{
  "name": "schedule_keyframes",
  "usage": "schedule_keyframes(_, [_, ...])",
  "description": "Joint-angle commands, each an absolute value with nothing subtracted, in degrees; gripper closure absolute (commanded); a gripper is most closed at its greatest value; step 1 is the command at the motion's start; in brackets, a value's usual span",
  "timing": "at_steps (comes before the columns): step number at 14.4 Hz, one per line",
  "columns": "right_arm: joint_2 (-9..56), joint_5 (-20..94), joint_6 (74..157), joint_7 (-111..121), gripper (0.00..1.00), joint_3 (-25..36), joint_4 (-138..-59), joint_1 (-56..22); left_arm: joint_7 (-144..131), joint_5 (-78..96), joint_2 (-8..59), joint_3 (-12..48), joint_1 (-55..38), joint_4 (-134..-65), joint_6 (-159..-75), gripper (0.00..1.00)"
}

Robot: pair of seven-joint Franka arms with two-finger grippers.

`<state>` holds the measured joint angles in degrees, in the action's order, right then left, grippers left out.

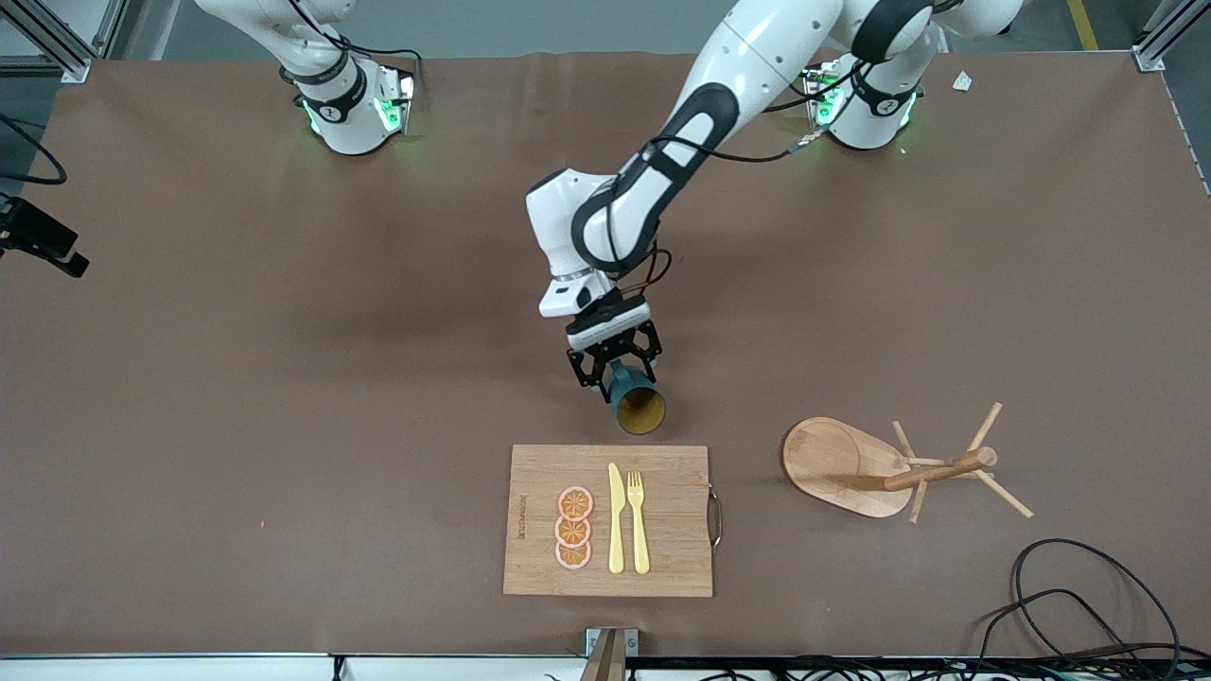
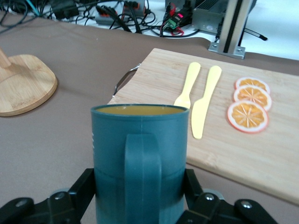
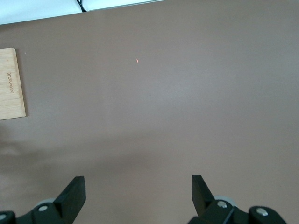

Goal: Transfer cup from left to right arm and place
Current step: 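Carry the teal mug toward the table center with the left gripper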

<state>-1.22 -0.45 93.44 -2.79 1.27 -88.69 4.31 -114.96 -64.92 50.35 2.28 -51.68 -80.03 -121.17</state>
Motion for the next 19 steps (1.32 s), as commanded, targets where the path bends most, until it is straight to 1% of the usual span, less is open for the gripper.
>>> schedule_keyframes(1, [-2.8,-0.5,94.1,-2.7,0.0,0.3,-90.5,5.7,-115.8,-66.4,54.3,-2.3,-56.3,-76.6,-119.9,0.45])
schedule_keyframes(3, [-2.8,-0.5,94.1,-2.7,0.0,0.3,-90.5,5.7,-116.0,-69.9,55.5,-4.5,-59.3,-76.8,-119.9,0.44])
schedule_keyframes(5, [-2.8,-0.5,94.1,-2.7,0.0,0.3,-90.5,5.7,-118.1,-75.5,56.5,-4.6,-60.0,-76.8,-119.9,0.44])
schedule_keyframes(7, [-2.8,-0.5,94.1,-2.7,0.0,0.3,-90.5,5.7,-119.8,-76.7,56.5,-4.6,-62.0,-76.9,-119.4,0.45])
schedule_keyframes(8, [-2.8,-0.5,94.1,-2.7,0.0,0.3,-90.5,5.7,-121.4,-76.9,56.9,-4.5,-62.7,-76.9,-117.7,0.45])
schedule_keyframes(10, [-2.8,-0.5,94.1,-2.7,0.0,0.3,-90.5,5.7,-126.3,-78.8,59.1,-4.6,-65.1,-77.0,-115.9,0.45])
schedule_keyframes(12, [-2.8,-0.5,94.1,-2.7,0.0,0.3,-90.5,5.7,-130.9,-81.6,59.5,-4.3,-66.6,-77.2,-115.1,0.44])
schedule_keyframes(15, [-2.8,-0.5,94.1,-2.7,0.0,0.3,-90.5,5.7,-135.5,-84.3,62.7,-4.4,-68.9,-77.0,-112.7,0.44])
schedule_keyframes(17, [-2.8,-0.5,94.1,-2.7,0.0,0.3,-90.5,5.7,-139.5,-85.6,63.7,-4.2,-70.4,-77.3,-111.4,0.36])
schedule_keyframes(18, [-2.7,-0.5,94.1,-2.7,0.0,0.3,-90.5,5.8,-139.9,-85.3,63.8,-4.1,-70.7,-77.3,-111.3,0.17])
schedule_keyframes(19, [-2.8,-0.5,94.0,-2.7,0.0,0.3,-90.5,5.8,-139.9,-84.9,63.6,-4.0,-70.9,-77.3,-111.3,0.0])
